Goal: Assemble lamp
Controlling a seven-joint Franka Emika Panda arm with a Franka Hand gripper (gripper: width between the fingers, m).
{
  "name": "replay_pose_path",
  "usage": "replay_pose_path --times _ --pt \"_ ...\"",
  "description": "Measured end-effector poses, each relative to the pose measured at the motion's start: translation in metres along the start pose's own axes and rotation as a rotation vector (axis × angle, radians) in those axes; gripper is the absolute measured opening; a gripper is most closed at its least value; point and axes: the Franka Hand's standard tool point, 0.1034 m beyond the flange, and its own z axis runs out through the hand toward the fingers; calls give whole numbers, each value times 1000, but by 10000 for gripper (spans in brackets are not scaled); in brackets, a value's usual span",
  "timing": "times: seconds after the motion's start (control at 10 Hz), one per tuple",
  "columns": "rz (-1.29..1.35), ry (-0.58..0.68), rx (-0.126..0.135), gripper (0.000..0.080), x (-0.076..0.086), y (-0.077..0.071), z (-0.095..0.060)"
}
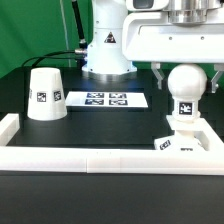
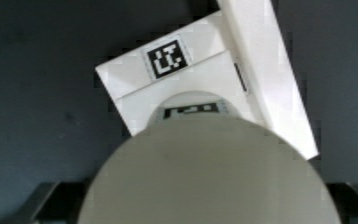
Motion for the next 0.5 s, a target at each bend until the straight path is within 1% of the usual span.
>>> replay_pose_path --times 0.1,0.5 --pt "109 -1 -1 580 -1 0 0" --pt "408 -10 6 580 -2 -1 1"
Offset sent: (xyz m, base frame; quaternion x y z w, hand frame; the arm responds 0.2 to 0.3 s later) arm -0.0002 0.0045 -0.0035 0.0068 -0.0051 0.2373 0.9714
